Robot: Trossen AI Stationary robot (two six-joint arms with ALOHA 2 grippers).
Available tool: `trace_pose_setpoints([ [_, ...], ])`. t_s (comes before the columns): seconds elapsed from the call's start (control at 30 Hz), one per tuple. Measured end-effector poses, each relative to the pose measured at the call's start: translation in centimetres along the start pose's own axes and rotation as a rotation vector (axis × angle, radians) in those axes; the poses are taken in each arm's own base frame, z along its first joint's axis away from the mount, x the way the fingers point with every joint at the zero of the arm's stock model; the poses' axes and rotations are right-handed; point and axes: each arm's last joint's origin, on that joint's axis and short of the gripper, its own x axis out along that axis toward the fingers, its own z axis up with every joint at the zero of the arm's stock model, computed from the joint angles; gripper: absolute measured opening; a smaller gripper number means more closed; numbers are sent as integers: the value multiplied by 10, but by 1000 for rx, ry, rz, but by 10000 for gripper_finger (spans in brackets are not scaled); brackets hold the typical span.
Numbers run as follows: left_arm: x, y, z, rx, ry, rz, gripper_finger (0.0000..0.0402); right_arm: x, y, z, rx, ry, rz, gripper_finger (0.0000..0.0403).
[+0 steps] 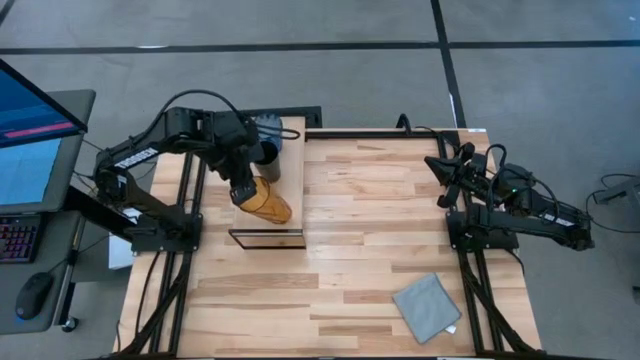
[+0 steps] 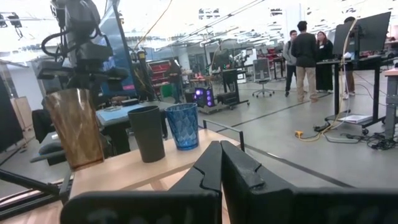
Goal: Stack small to large cups/mugs on shelf
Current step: Put the brown cup on the shelf
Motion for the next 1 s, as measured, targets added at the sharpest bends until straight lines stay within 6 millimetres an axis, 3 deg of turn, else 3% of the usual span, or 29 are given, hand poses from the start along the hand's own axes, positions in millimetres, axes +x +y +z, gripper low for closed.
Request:
trace_pose_setpoints([
  [0.3, -1, 8, 2, -3, -25, 86, 0, 0, 0, 0, 9, -2, 0, 26],
  [1.0, 0, 17, 5, -39, -22, 87, 0, 0, 0, 0, 7, -2, 0, 26],
])
